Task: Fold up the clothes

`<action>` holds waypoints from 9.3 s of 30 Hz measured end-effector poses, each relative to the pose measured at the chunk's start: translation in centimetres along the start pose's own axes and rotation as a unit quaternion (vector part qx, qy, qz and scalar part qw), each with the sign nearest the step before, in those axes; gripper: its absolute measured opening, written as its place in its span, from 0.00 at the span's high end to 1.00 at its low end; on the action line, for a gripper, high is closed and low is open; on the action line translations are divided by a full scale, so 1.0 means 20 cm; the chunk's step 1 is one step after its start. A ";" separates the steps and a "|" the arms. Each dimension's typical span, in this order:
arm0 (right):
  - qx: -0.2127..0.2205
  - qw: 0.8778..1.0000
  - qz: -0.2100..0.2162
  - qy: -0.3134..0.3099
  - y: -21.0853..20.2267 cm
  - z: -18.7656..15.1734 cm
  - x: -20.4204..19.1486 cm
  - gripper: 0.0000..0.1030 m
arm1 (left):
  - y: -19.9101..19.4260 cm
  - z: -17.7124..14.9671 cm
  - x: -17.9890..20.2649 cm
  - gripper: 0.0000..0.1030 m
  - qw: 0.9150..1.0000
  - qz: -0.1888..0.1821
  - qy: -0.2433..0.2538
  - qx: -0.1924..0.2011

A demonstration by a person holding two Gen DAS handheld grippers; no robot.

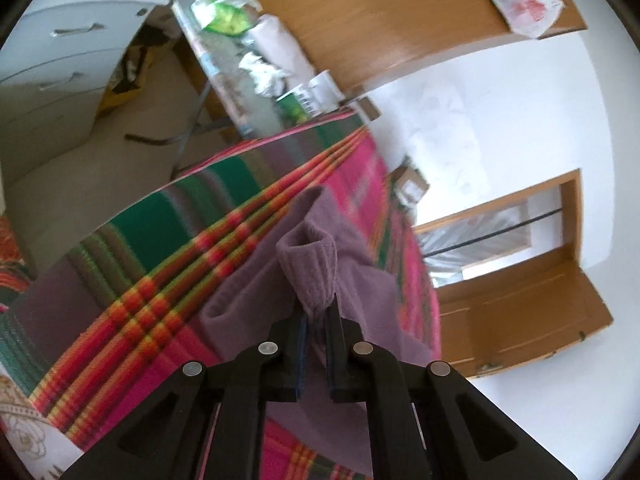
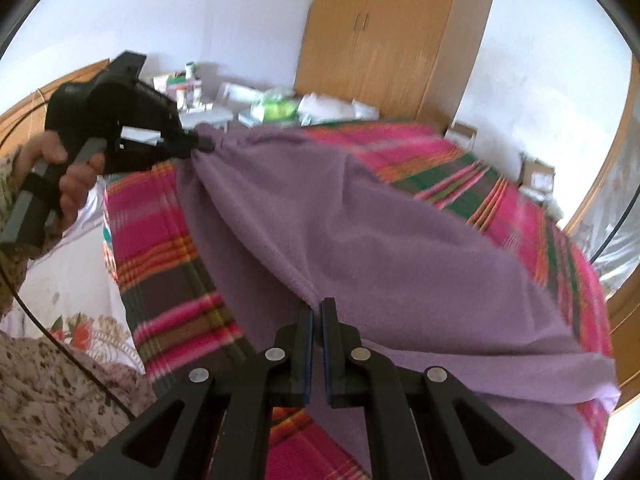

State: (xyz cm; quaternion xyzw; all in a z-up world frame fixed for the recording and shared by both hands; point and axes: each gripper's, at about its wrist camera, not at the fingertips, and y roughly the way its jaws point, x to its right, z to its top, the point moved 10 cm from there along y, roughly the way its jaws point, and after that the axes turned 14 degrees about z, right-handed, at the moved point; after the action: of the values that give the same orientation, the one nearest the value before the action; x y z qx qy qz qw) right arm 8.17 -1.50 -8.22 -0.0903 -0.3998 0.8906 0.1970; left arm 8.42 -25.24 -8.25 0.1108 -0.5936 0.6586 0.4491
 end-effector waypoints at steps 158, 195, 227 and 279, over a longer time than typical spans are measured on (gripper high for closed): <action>0.199 0.810 -0.250 0.492 -1.10 -1.07 1.10 0.98 | 0.17 -1.25 0.83 0.93 0.821 -0.043 0.560 -0.098; 0.132 0.836 -0.248 0.472 -1.08 -1.22 0.99 0.90 | 0.16 -1.30 0.74 0.91 0.791 -0.013 0.595 -0.145; -0.004 0.855 -0.274 0.441 -0.79 -0.87 1.78 0.55 | 0.35 -1.43 0.97 0.78 0.812 -0.065 0.544 -0.200; 0.246 0.663 -0.274 0.652 -1.50 -1.77 1.54 0.96 | 0.34 -1.44 0.97 0.78 0.812 -0.047 0.552 -0.181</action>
State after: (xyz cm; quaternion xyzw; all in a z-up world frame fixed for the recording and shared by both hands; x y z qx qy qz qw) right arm -0.13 53.44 -9.41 -0.4826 0.0573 0.5763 0.6570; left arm 3.64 9.87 -7.51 -0.3270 -0.3481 0.4673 0.7440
